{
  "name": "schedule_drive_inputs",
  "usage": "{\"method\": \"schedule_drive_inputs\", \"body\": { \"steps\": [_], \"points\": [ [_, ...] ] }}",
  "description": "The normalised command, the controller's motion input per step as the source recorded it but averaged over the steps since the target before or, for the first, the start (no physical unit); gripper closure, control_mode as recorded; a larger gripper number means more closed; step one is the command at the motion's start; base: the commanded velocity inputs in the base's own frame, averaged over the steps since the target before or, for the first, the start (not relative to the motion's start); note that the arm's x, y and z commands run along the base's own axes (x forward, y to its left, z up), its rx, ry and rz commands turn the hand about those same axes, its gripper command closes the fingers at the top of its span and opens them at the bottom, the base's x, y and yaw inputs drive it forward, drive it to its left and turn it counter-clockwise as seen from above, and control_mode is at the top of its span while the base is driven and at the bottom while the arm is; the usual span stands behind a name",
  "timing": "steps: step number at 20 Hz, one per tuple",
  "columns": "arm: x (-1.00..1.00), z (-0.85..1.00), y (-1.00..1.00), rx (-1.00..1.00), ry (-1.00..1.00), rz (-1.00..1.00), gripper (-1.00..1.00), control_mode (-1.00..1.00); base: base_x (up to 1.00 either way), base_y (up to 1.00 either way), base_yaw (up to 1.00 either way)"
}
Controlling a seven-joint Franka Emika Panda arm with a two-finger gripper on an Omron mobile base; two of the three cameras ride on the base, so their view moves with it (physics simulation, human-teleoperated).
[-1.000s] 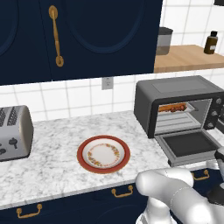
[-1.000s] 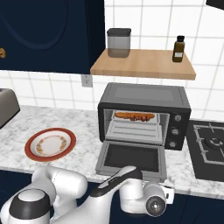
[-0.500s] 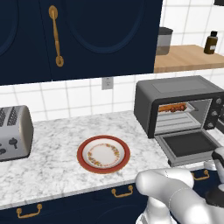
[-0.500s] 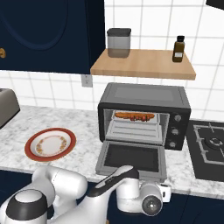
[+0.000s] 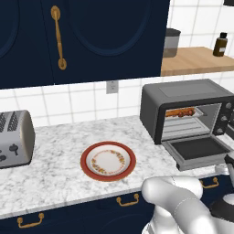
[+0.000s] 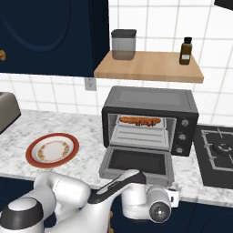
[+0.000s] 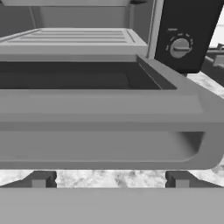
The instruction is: Pick up the kebab skewer and baguette bread, and place them inside the toaster oven. Close the toaster oven door and start by setting the timer.
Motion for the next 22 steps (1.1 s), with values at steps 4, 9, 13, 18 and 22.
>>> {"method": "schedule_drive_inputs", "body": {
  "steps": [4,9,13,18,22],
  "points": [
    [0.2,0.55,0.0,0.0,-0.03,0.0,-1.0,-1.0,0.0,0.0,0.0],
    [0.24,0.54,0.0,0.0,-0.03,0.0,-1.0,-1.0,0.0,0.0,0.0],
    [0.26,0.54,0.0,0.0,-0.05,0.0,-1.0,-1.0,0.0,0.0,0.0],
    [0.23,0.47,0.0,0.0,-0.04,0.0,-1.0,-1.0,0.0,0.0,0.0],
    [0.29,0.37,0.0,0.0,-0.03,0.0,-1.0,-1.0,0.0,0.0,0.0]
  ]
}}
